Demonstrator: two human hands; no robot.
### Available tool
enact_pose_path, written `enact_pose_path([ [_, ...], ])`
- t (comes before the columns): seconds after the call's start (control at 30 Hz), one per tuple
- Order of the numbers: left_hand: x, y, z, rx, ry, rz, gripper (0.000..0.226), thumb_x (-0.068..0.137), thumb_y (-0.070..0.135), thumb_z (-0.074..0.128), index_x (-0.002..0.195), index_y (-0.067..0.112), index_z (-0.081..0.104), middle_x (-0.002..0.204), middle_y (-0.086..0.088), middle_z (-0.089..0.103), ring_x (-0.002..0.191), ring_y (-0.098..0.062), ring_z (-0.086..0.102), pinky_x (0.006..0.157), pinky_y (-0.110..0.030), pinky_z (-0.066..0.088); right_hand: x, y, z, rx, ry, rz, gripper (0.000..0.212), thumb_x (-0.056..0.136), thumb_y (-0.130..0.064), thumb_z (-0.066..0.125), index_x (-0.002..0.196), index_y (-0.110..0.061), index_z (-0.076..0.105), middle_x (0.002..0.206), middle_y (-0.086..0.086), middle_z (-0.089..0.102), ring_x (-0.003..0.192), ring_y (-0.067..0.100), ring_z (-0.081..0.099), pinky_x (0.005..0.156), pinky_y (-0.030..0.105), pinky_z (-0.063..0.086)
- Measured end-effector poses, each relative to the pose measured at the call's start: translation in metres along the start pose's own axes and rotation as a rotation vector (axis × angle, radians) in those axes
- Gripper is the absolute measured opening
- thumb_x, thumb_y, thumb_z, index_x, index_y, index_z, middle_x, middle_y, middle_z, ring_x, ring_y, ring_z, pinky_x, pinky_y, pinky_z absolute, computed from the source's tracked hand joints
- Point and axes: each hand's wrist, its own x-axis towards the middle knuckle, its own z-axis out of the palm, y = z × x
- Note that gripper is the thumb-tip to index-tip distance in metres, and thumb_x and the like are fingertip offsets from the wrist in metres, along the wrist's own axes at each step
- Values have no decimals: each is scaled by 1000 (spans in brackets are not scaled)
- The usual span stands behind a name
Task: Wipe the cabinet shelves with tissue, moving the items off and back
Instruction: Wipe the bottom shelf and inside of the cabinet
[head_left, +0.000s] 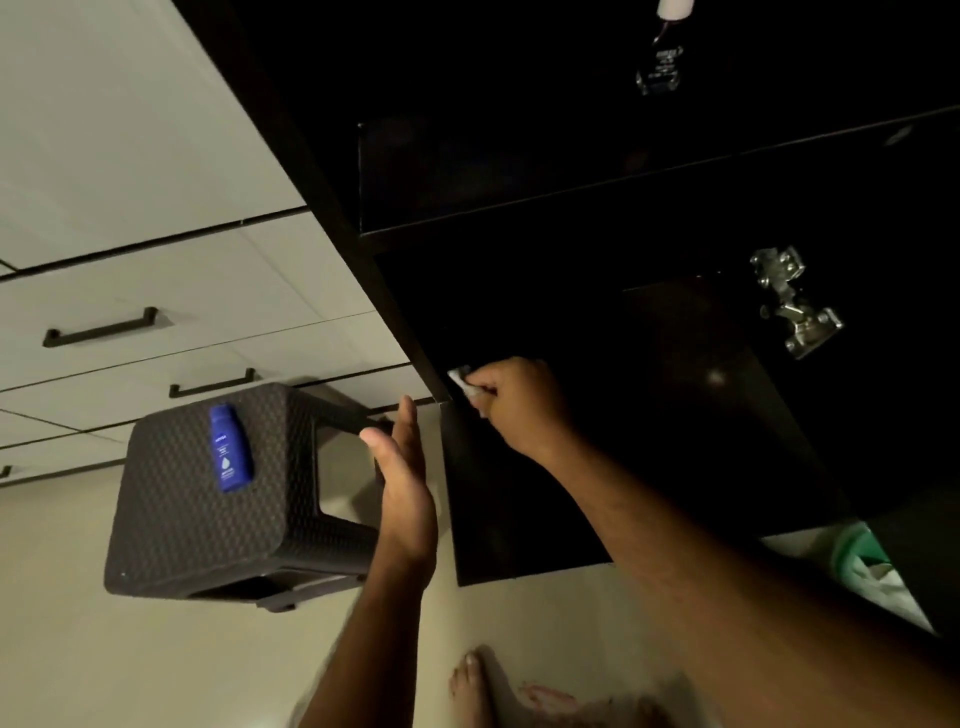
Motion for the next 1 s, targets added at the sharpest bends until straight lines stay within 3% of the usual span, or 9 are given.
enact_pose_path([
  [0.07, -9, -2, 1, 40, 23, 9, 118, 46, 106, 18, 147, 45, 30, 158, 17, 24, 146, 0, 15, 122, -37, 2, -11, 14, -10, -174, 30, -24, 26, 98, -20, 51, 116, -24, 69, 100, 8, 68, 93, 26, 62, 70, 33, 49],
  [0.13, -17, -4, 4, 82, 26, 24, 115, 50, 105, 16, 148, 45, 29, 158, 15, 23, 146, -2, 14, 123, -38, 5, -23, 26, -14, -276, -68, -56, 39, 99, -14, 47, 133, -30, 57, 123, 6, 64, 112, 26, 59, 89, 36, 51],
  [0.2, -24, -7, 5, 99, 35, 36, 118, 53, 104, 17, 151, 38, 26, 159, 13, 23, 146, -2, 15, 122, -36, 9, -37, 28, -9, -408, -216, -160, 57, 95, -1, 45, 146, -27, 41, 150, -2, 42, 140, 22, 35, 113, 36, 33],
  [0.3, -35, -13, 6, 68, 52, 0, 117, 59, 100, 20, 152, 30, 26, 159, 11, 24, 145, -5, 18, 122, -40, 14, -67, 18, 2, -512, -287, -270, 70, 92, 4, 43, 153, -22, 22, 161, -3, 19, 149, 19, 12, 122, 37, 9],
  [0.4, -50, -22, 3, 75, 98, -37, 109, 67, 95, 15, 151, 29, 29, 159, 8, 26, 145, -5, 20, 122, -44, 15, -99, 16, 8, -492, -175, -323, 65, 83, 3, 60, 143, -20, 46, 149, 3, 45, 139, 27, 37, 114, 42, 30],
  [0.47, -59, -30, -3, 103, 132, -40, 114, 63, 99, 16, 151, 28, 30, 158, 8, 27, 145, -6, 21, 122, -43, 14, -115, 21, 6, -387, -114, -351, 43, 72, -2, 75, 111, -21, 72, 114, 3, 69, 109, 28, 62, 90, 42, 50],
  [0.57, -68, -40, -13, 122, 151, -28, 118, 62, 99, 14, 152, 25, 29, 158, 6, 27, 145, -5, 21, 123, -39, 12, -131, 35, 5, -344, -150, -341, 28, 66, -13, 85, 92, -22, 78, 87, 2, 69, 77, 21, 65, 64, 28, 54],
  [0.73, -80, -47, -23, 167, 142, -36, 113, 66, 96, 8, 151, 25, 31, 158, 5, 29, 146, -9, 21, 122, -45, 15, -136, 33, -8, -276, -251, -204, 23, 95, -23, 57, 112, -19, 72, 110, 5, 66, 98, 17, 57, 76, 18, 42],
  [1.0, -82, -34, -55, 185, 179, 8, 97, 79, 85, 12, 146, 20, 41, 151, 2, 41, 140, -9, 35, 119, -41, 25, -118, -21, 2, -7, -13, -45, 12, 84, -6, 71, 95, -8, 74, 96, 6, 72, 91, 18, 65, 68, 6, 36],
])
